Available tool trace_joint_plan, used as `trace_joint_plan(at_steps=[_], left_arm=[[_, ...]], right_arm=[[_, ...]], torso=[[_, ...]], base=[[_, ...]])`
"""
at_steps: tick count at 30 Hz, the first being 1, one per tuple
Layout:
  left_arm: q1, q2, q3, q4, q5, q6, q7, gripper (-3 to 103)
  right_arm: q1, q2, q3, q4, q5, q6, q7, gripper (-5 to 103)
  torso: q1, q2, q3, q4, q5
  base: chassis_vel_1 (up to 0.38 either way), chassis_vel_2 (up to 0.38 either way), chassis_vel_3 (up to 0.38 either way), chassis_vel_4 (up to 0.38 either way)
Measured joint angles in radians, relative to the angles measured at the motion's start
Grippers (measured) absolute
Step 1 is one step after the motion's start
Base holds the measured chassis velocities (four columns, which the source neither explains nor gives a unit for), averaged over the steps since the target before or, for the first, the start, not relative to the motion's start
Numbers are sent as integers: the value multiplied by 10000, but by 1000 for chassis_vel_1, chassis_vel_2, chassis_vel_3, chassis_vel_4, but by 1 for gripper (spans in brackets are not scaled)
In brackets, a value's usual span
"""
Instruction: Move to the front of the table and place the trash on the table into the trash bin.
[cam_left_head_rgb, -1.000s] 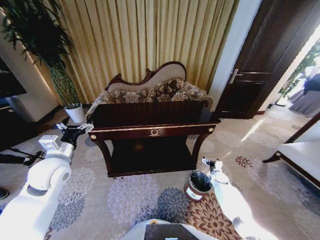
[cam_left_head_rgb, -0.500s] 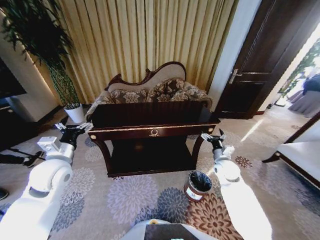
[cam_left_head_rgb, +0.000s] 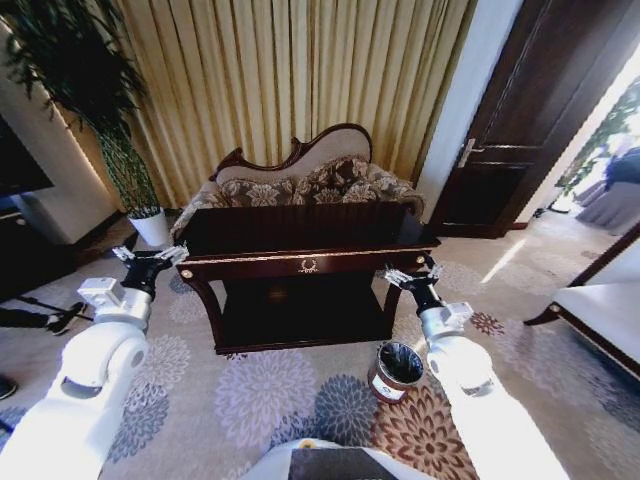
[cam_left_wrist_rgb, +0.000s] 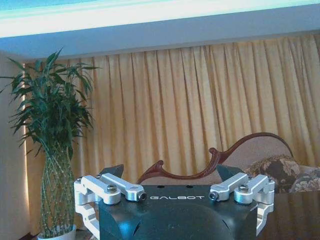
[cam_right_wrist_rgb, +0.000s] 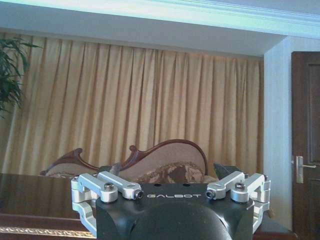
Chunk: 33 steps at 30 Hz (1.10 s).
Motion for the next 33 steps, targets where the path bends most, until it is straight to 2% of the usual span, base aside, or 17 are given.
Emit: trace_joint_plan(at_steps=[8, 33], left_arm=[[35, 49, -90, 0, 33, 10, 60, 100], [50, 157, -138, 46, 65, -9, 196, 100]], right_arm=[[117, 124, 23, -272, -36, 151, 1, 100], [206, 133, 114, -418, -25, 265, 1, 100]], torso=[[2, -2, 1, 3, 1], [-1, -1, 0, 3, -1]], base=[[112, -115, -117, 121], [195, -247, -201, 243]])
